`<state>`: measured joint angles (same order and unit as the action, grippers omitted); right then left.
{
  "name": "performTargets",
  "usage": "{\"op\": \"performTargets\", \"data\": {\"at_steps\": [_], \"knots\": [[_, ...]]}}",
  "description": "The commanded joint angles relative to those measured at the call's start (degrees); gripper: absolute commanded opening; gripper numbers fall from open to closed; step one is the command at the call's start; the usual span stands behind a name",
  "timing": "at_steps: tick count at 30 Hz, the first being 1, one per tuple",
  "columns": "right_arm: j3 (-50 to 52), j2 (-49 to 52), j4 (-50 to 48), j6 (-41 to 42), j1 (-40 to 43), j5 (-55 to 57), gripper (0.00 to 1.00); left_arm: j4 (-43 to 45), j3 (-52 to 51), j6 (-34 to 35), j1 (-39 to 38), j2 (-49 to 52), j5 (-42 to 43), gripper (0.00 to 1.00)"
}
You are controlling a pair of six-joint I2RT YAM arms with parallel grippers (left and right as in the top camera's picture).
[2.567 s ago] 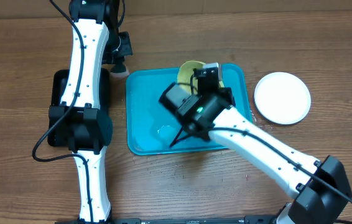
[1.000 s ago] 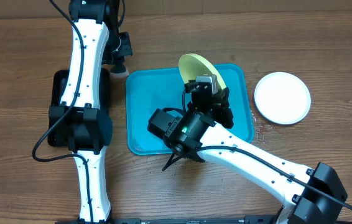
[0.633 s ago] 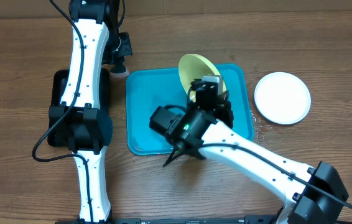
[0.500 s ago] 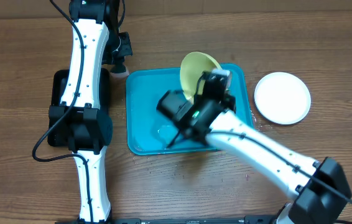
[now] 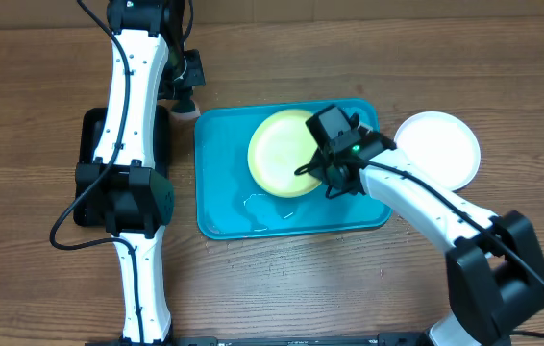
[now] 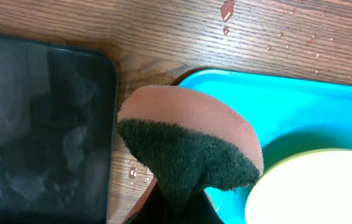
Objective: Clean dirty plates on tray and stack at the side
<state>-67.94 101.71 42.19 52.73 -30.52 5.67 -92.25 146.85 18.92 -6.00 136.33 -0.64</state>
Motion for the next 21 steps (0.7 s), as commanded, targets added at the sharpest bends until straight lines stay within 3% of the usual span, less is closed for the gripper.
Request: {"op": "performTargets", "data": {"at_steps": [1,4,7,13,17,21], "knots": [[1.49,0.92,-1.7,0.66,-0.37,-4.52,0.12,0.44,0.79,-0.72,-0.9,-0.35,0.7,0.04],[1.44,0.92,-4.02,-7.23,-0.2,-4.5,0.43,0.63,0.79,-0.72,-1.27,-0.35,0.7,0.04],[0.26,0.92,-6.23,-20.31,1.44,-6.38,0.59,0.66,0.76,-0.72,-1.46,-0.35,0.68,0.04],[-0.94,2.4,-11.02,-40.79,7.76,-10.34,0.62,0.96,0.74,-0.74,-1.84,-0.33,0.68,0.04],[-2.1,6.91,-13.27,-44.3,9.9,-14.45,0.59,1.07,0.74,-0.74,-1.95,-0.33,0.68,0.04],[-6.49,12.28,-10.67,-47.01,10.03,-17.97,0.46,1.09,0.74,-0.74,-1.95,-0.33,0.68,0.04]]}}
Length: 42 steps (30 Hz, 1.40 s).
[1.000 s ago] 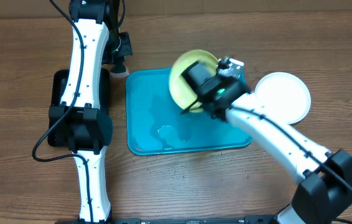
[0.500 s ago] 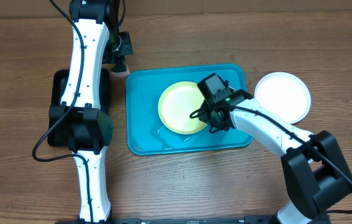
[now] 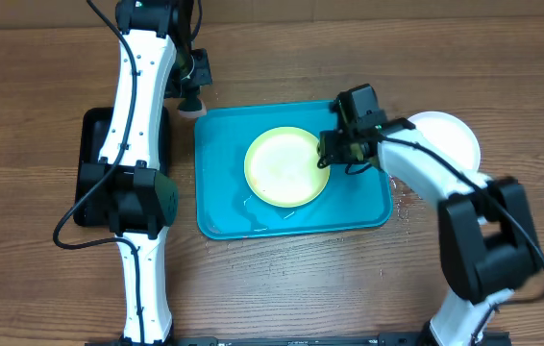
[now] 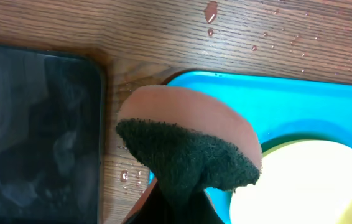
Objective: Clean dirty plates on tray and stack at the side
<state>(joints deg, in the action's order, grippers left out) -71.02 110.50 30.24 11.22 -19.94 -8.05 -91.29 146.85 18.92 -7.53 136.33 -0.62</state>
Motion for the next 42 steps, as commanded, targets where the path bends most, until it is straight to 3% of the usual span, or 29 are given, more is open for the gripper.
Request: {"op": "performTargets", "data": {"at_steps": [1,4,7,8,12,17,21,34,42], "knots": [[-4.44,4.22,2.25,-5.51,-0.55,-4.24,0.44,0.15,0.74,-0.74,-0.42,-0.33,0.66,0.04],[-5.9,5.27,3.52,-5.33,-0.61,-4.31,0.34,0.15,0.74,-0.74,-0.44,-0.31,0.66,0.04],[-5.9,5.27,3.69,-2.49,-0.66,-3.61,0.08,0.15,0.72,-0.74,-0.44,-0.31,0.66,0.04],[-5.9,5.27,3.72,-0.66,-0.68,-3.61,0.04,0.15,0.68,-0.74,-0.44,-0.26,0.66,0.04],[-5.88,5.27,3.98,6.43,-0.66,-3.61,0.04,0.07,0.42,-0.74,-0.44,0.24,0.66,0.04],[-5.86,5.27,5.81,21.27,-0.68,-3.06,0.04,0.04,-0.63,-0.72,-0.87,1.7,2.38,0.04],[-5.81,5.35,8.94,31.47,-1.77,4.11,0.04,0.68,-2.47,-1.62,-2.51,2.75,3.91,0.04],[-5.81,5.35,9.49,31.87,-2.86,5.22,0.04,18.95,-20.31,-9.09,-11.32,3.06,8.17,0.04],[-5.81,5.35,9.53,31.87,-2.86,5.9,0.04,26.69,-28.24,-18.69,-13.84,3.06,10.34,0.04]]}}
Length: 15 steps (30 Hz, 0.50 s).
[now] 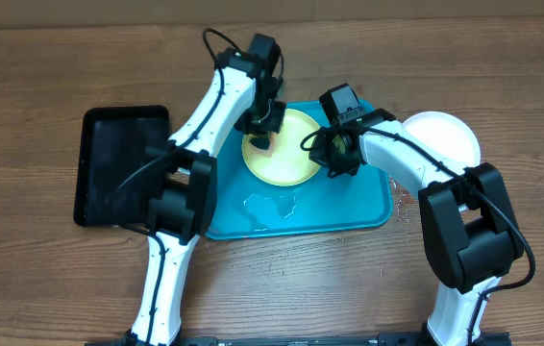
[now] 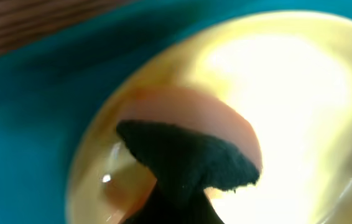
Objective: Clean dirty plates on tray and stack at the side
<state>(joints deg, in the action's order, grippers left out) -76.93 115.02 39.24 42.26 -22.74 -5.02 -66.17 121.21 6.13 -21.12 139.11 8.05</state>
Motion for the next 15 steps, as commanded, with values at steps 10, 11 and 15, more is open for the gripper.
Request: {"op": "performTargets", "data": {"at_steps": [10,11,15], "knots": [[0.11,0.83,0.55,0.81,-0.07,3.08,0.04,-6.01,-5.55,-24.76,0.55,0.28,9.97,0.04],[0.11,0.83,0.55,0.81,-0.07,3.08,0.04,-7.98,-5.55,-27.91,0.55,0.28,11.96,0.04],[0.11,0.83,0.5,0.83,-0.07,3.08,0.04,-13.77,-5.53,-35.43,0.52,0.28,14.95,0.04]]}}
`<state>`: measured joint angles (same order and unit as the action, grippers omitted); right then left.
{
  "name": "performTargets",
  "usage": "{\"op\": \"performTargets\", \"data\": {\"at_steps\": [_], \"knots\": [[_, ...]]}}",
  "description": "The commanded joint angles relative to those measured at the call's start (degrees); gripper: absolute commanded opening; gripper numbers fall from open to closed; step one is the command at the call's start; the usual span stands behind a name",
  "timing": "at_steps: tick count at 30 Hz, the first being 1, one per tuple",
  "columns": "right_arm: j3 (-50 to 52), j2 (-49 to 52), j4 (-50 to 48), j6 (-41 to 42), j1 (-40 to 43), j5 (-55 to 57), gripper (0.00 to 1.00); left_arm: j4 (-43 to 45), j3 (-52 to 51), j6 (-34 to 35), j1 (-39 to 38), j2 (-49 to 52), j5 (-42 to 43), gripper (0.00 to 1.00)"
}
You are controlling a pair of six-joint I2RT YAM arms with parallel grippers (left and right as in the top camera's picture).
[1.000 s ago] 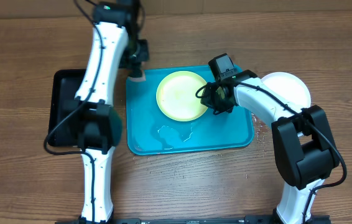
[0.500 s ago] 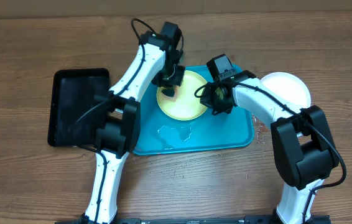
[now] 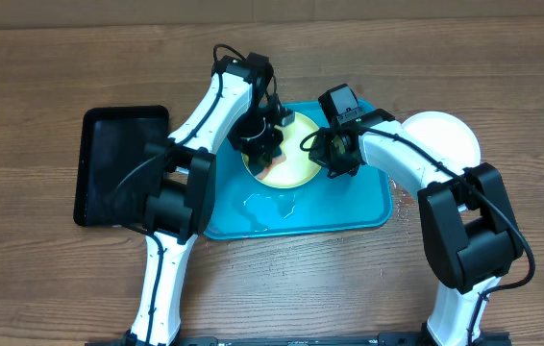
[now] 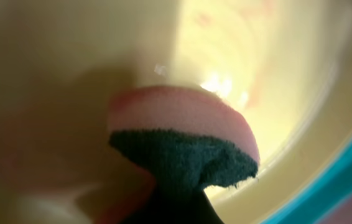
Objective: Clean dirty plates on tray and stack at the side
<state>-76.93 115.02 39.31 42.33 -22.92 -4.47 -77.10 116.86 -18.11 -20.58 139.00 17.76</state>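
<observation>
A yellow plate (image 3: 296, 165) lies in the blue tray (image 3: 349, 207), toward its far side. My left gripper (image 3: 264, 152) is shut on a pink sponge with a dark green scouring face (image 4: 182, 146). The sponge presses on the plate's inner surface (image 4: 70, 74), left of its middle. Those fingers are hidden behind the sponge in the left wrist view (image 4: 176, 208). My right gripper (image 3: 334, 161) sits at the plate's right rim and looks shut on it. A clean white plate (image 3: 442, 146) rests on the table right of the tray.
A black tray (image 3: 123, 163) lies on the wooden table to the left. A puddle of water (image 3: 272, 205) sits in the blue tray in front of the yellow plate. The two arms nearly meet over the plate.
My left gripper has moved the sponge from the plate's far-left part nearer to me, toward the plate's middle. The right gripper and the plate have stayed where they were.
At first my left gripper held the sponge off the tray's far-left corner while the right held the yellow plate tilted over the tray. Then the plate lay flat in the tray, right gripper at its rim. Later the sponge was on the plate, and now it sits nearer its middle.
</observation>
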Motion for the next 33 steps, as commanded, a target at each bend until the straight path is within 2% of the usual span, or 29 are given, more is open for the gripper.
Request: {"op": "performTargets", "data": {"at_steps": [1,3,5,7,10,16,20,23,24,33], "knots": [[0.11,0.83,0.42,0.76,0.11,2.54,0.04,-3.58,-1.18,-12.07,-0.02,0.39,5.2,0.04],[0.11,0.83,0.42,0.76,0.11,2.54,0.04,-3.1,-1.18,-11.8,0.02,0.39,4.74,0.04],[0.11,0.83,0.42,0.76,0.11,2.51,0.04,-0.02,-1.18,-7.74,0.09,0.39,3.21,0.04],[0.11,0.83,0.44,0.76,0.11,2.51,0.04,4.85,-1.18,0.96,0.15,0.39,-1.14,0.04],[0.11,0.83,0.46,0.74,0.11,2.54,0.04,13.53,-1.18,18.12,0.15,0.39,-10.45,0.04],[0.11,0.83,0.68,0.72,0.11,2.54,0.04,23.04,-1.2,34.82,0.15,0.39,-21.68,0.04],[0.11,0.83,0.66,-0.33,0.09,2.49,0.04,22.38,-1.18,44.74,0.13,0.39,-30.45,0.04],[0.11,0.83,0.63,-0.31,0.09,2.47,0.04,19.69,-1.2,44.78,0.07,0.39,-28.5,0.04],[0.11,0.83,0.57,-0.31,0.09,2.47,0.04,18.32,-1.2,42.45,-0.04,0.39,-25.7,0.04],[0.11,0.83,0.48,-0.33,0.11,2.25,0.04,7.89,-1.2,5.38,-0.5,0.39,22.01,0.04]]}}
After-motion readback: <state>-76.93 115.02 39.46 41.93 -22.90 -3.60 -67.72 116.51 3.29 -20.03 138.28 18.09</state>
